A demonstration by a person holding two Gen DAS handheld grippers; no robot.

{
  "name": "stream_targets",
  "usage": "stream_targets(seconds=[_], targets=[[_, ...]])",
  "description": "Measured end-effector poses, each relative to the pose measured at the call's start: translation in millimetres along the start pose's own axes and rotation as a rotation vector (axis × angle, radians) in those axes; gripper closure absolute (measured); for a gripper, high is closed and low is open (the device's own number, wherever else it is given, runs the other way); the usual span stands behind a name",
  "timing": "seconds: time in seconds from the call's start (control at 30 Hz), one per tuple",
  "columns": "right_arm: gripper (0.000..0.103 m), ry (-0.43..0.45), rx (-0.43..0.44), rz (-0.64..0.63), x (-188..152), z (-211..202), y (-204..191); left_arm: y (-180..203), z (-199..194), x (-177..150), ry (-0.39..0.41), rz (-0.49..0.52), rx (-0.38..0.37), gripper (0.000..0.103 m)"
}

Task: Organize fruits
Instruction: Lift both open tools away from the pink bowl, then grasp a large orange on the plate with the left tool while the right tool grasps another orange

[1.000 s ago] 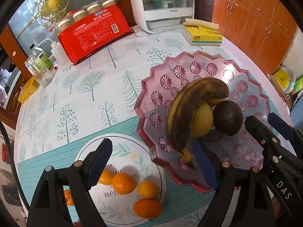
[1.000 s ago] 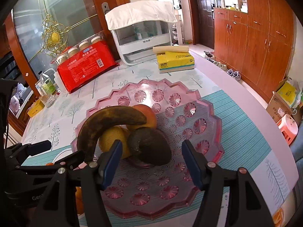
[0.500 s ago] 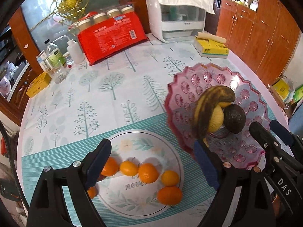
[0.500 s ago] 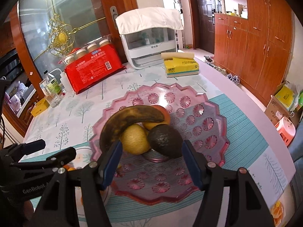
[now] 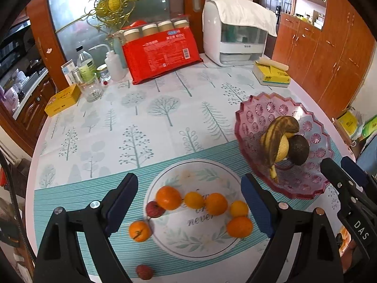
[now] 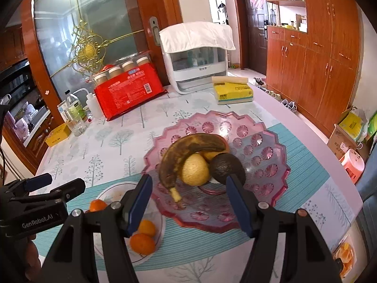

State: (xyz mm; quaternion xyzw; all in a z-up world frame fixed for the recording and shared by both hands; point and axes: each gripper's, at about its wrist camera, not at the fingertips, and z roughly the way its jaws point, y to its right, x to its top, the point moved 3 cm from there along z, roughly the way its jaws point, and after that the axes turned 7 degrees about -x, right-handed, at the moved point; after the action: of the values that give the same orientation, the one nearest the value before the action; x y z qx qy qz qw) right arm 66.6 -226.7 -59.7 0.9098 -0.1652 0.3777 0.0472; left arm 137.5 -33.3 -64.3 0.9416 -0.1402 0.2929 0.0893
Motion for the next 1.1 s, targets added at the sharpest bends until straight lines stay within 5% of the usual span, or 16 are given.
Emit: stream_targets(seconds=[0.67, 1.1], targets=[[0.038, -0.050, 0.061, 0.000, -40.1, -11.9, -33.5, -80.1, -6.0, -40.2, -0.036, -0.047, 0.007, 0.014], [0.038, -0.146, 0.070, -0.012, -80.4, 19.9, -56.3, -80.8, 43.9, -51.9, -0.135, 0.076, -0.046, 0.014]])
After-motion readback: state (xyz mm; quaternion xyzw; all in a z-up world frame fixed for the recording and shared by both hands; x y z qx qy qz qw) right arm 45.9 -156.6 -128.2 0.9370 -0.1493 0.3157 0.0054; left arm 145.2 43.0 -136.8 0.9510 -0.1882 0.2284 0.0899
